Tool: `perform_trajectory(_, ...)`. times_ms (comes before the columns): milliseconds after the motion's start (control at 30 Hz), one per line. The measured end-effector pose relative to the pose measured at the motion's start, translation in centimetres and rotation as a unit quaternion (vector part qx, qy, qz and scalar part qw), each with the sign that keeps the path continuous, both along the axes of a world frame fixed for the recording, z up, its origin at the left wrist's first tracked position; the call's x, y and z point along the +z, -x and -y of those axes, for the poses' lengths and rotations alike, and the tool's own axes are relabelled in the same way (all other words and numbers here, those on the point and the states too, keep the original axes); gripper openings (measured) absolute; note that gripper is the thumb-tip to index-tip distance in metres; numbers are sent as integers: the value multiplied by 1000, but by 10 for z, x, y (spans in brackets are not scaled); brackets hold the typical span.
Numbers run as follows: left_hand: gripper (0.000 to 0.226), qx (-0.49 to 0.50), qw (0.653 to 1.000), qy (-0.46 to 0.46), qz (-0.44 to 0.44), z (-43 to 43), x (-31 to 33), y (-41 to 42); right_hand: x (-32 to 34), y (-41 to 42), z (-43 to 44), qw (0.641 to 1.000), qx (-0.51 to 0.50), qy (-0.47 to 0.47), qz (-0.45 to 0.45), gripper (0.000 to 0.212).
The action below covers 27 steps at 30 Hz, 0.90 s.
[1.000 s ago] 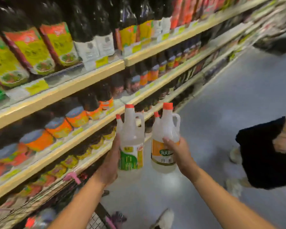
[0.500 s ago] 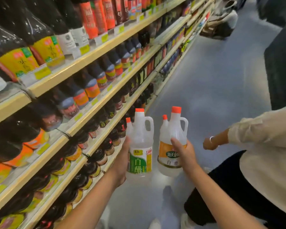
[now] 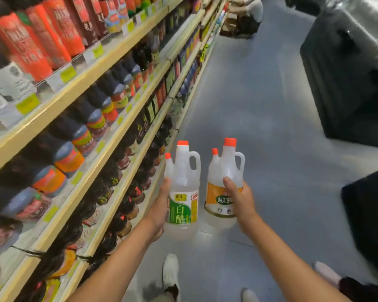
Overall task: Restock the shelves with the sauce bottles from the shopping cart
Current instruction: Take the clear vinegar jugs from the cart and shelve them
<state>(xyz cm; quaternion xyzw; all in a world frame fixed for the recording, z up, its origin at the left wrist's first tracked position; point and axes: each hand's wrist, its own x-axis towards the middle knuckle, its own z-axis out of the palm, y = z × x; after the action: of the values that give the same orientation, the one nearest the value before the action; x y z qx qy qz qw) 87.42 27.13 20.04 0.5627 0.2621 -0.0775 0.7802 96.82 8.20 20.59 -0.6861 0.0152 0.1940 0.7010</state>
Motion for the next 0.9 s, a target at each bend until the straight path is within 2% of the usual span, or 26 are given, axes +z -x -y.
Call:
perform_trajectory(67,64,-31,1000,0,-4,-14,2,-28,0,-19,-8,1000,-19,2,-5,66)
perform_trajectory(133,59,-55,998,-3,0,-26,4,-56,3,-38,-15,999,-45,-6,-10,67)
perform_trajectory(300,45,-88,996,-2,21,-39,9,-126,9,-88,-24,994,-104,-10,-13,39)
perform_trajectory(433,62,-108,994,23,27,-44,12,-183,12,-138,-27,993,-121,-2,-11,33)
perform_trajectory(500,68,-123,992,28,30,-45,12,-217,11,-169,-28,992,-129,0,-5,39)
perform_trajectory(567,65,-127,991,27,35,-46,12,-252,10,-203,-28,991,-130,1,-3,46)
perform_trajectory(700,64,-114,993,31,23,-50,12,-327,5,-279,-29,993,-116,-3,7,44)
perform_trajectory(800,50,-84,996,24,31,-52,21,-381,8,-340,-31,996,-90,5,14,53)
perform_trajectory(900,44,-68,997,23,40,-54,29,-433,13,-398,-33,998,-66,10,17,33)
